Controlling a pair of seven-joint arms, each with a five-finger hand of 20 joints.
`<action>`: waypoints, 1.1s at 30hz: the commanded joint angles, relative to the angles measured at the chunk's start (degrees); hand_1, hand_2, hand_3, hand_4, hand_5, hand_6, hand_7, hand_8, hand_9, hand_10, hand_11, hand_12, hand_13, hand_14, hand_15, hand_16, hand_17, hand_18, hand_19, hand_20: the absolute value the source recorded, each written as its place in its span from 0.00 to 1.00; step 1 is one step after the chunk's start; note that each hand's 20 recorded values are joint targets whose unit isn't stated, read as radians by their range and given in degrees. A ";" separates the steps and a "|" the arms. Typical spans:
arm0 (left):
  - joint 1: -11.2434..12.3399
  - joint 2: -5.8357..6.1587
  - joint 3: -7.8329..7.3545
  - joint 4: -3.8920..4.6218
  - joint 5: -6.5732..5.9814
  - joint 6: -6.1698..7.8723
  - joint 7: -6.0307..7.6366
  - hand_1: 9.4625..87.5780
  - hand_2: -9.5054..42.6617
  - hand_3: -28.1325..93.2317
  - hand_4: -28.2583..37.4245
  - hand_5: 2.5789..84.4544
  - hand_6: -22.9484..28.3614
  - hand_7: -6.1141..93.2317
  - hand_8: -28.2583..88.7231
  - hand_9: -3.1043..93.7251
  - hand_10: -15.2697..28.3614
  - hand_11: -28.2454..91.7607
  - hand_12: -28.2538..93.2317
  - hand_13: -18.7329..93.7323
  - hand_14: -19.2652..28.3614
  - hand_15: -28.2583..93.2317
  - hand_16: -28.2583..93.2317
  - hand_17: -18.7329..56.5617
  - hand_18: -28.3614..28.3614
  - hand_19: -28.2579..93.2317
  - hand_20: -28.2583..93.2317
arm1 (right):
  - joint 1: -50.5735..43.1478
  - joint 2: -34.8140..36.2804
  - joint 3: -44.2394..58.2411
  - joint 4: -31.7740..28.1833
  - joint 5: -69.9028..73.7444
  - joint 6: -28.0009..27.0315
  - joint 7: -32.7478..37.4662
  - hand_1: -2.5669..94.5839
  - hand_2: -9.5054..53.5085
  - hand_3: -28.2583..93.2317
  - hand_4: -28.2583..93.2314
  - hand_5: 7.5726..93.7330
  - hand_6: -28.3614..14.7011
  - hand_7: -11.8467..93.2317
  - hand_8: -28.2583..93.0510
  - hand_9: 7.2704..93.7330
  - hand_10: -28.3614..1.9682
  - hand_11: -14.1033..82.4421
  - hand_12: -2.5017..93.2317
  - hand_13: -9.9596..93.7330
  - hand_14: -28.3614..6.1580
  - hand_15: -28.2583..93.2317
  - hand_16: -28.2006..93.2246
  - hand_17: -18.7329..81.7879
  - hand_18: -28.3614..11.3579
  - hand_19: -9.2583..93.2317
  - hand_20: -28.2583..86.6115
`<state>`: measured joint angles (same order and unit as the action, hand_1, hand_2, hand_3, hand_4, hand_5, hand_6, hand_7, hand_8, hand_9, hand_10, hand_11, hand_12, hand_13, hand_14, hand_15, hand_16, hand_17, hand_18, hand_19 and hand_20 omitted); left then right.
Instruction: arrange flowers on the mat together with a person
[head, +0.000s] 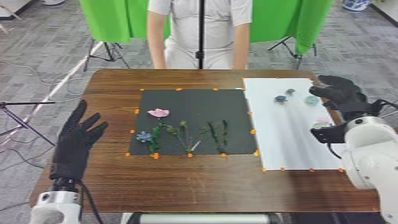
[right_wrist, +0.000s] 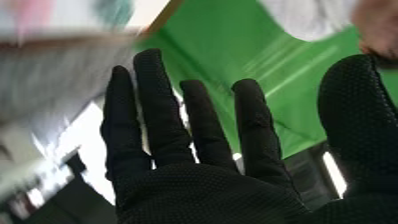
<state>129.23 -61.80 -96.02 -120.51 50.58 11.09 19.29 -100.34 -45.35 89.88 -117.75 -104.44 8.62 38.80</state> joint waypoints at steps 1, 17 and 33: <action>0.08 0.00 0.45 -0.18 -0.20 0.59 0.20 0.16 0.24 0.87 0.00 0.26 0.37 0.19 0.15 0.33 0.64 0.32 0.34 0.38 0.80 0.43 0.23 0.12 1.00 0.63 0.23 | 10.79 5.49 -10.22 7.31 -10.27 -5.83 12.28 0.33 0.16 0.79 0.05 0.35 0.73 0.22 0.16 0.37 0.46 0.23 0.21 0.51 0.32 0.55 0.36 0.33 0.03 0.62 0.46; -0.72 -0.09 0.59 -0.13 -0.23 0.24 0.14 0.16 0.24 0.87 0.01 0.26 0.37 0.19 0.15 0.33 0.64 0.32 0.34 0.38 0.81 0.43 0.23 0.12 1.00 0.64 0.22 | 19.83 7.72 -24.60 17.90 -14.26 -14.81 16.47 0.40 0.08 0.81 0.05 0.45 0.73 0.27 0.14 0.46 0.52 0.27 0.19 0.59 0.39 0.58 0.35 0.35 0.04 0.64 0.45; -1.74 -0.08 1.60 0.12 -0.47 0.32 0.37 0.17 0.24 0.86 0.01 0.26 0.37 0.19 0.15 0.33 0.64 0.32 0.34 0.38 0.81 0.43 0.23 0.12 1.00 0.64 0.22 | 26.48 10.40 -40.23 26.41 -20.18 -5.92 13.82 0.61 0.01 0.75 0.00 0.69 0.80 0.33 0.19 0.76 0.68 0.24 0.26 0.80 0.75 0.55 0.46 0.46 0.30 0.80 0.45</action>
<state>127.70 -61.61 -94.81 -120.49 50.40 11.21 19.66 -73.92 -36.60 54.59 -94.05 -120.34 -5.20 53.45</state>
